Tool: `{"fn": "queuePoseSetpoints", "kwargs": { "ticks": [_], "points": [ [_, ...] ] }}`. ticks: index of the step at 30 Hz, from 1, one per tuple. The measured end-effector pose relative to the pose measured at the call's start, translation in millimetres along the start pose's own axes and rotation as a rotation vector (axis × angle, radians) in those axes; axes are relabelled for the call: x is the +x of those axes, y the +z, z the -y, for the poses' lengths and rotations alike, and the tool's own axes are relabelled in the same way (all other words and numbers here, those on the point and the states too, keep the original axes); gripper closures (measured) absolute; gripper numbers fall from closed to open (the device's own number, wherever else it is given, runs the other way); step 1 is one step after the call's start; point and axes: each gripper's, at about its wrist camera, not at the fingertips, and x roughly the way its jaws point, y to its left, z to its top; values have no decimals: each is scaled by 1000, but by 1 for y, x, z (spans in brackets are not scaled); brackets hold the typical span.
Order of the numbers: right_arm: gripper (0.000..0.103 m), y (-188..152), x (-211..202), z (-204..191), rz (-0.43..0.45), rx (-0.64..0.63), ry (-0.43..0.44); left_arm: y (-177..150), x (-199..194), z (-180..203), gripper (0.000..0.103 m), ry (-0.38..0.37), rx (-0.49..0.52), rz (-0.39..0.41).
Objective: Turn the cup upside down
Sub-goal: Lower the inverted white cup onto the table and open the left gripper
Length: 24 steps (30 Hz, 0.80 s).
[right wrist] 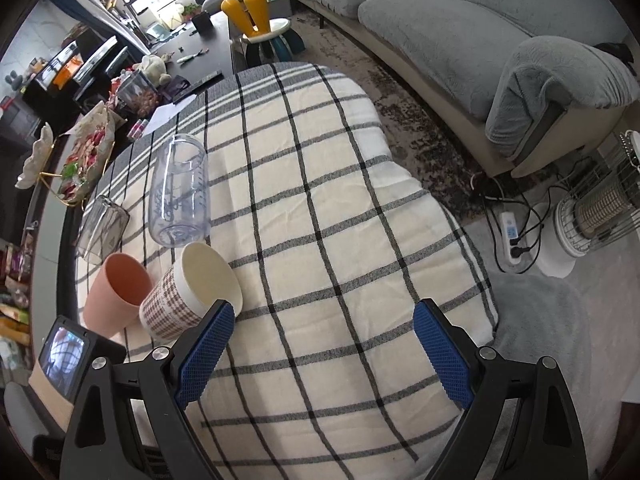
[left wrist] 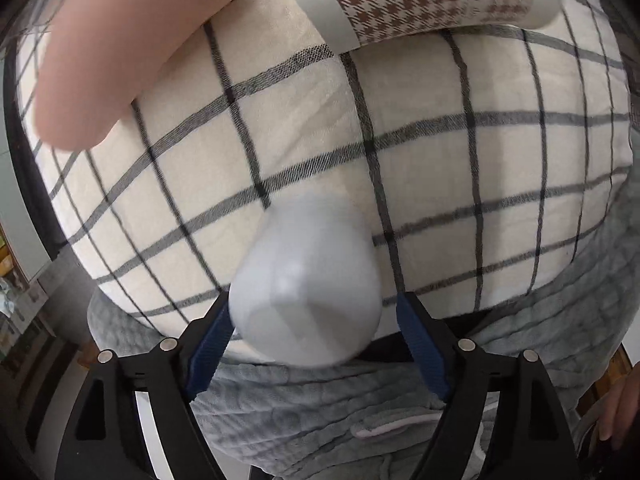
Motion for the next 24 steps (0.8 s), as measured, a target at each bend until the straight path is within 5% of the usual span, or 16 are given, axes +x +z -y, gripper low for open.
{"fn": "queuePoseSetpoints", "kwargs": {
  "ticks": [3,13,18,24],
  "points": [
    [12,-3,-17,-2,37,-12,5,-19,-17,-4,20,4,-17,87],
    [12,-43,-85,-24,290,-170,15,-115,-56,-16,16,69,-206,715],
    [9,-73,-116,-43,415,-279,24,-174,-62,-16,13,161,-284,1004],
    [3,-99,-145,-51,484,-328,29,-234,-62,-20,0,188,-410,1202]
  ]
}}
